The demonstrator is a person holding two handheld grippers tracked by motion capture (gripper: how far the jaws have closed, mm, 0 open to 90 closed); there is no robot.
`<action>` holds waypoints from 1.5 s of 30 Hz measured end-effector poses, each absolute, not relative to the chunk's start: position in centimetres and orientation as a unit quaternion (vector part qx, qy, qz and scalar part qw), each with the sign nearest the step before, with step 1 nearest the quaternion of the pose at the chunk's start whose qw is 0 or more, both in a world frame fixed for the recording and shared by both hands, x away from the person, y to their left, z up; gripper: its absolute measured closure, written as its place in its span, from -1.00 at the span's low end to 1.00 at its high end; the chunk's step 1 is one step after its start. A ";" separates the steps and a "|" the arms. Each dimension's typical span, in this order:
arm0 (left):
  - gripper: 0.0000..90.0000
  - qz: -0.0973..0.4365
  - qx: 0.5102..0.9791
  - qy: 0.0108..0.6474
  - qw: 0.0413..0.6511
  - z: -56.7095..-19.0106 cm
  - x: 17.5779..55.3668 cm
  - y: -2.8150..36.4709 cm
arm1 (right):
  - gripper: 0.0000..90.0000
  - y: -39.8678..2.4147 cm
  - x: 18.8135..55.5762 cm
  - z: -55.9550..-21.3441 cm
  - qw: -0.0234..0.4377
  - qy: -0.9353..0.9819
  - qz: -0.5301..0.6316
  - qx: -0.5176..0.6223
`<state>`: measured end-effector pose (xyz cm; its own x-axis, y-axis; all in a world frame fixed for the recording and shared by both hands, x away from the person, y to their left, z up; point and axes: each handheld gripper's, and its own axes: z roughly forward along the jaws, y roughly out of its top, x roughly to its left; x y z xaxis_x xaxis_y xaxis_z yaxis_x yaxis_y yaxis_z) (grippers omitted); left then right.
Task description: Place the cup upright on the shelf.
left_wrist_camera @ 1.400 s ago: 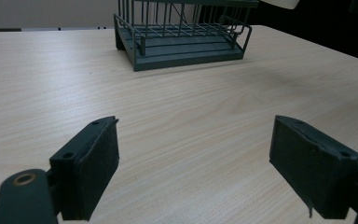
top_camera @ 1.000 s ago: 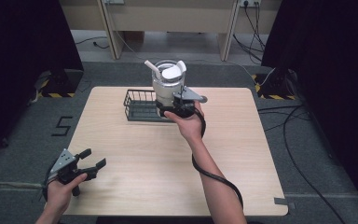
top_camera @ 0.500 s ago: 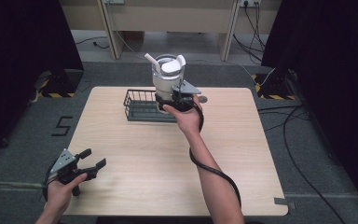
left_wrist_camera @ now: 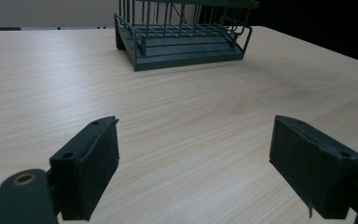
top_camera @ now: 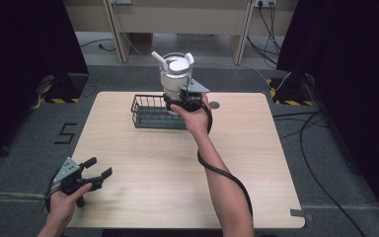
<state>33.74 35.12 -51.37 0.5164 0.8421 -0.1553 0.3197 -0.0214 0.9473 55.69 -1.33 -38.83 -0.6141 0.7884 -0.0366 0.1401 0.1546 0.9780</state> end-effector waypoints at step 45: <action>-0.67 0.236 0.675 0.430 0.551 -51.4 33.7 35.1 | -0.74 -0.8 59.1 -39.8 0.289 0.704 0.541 0.359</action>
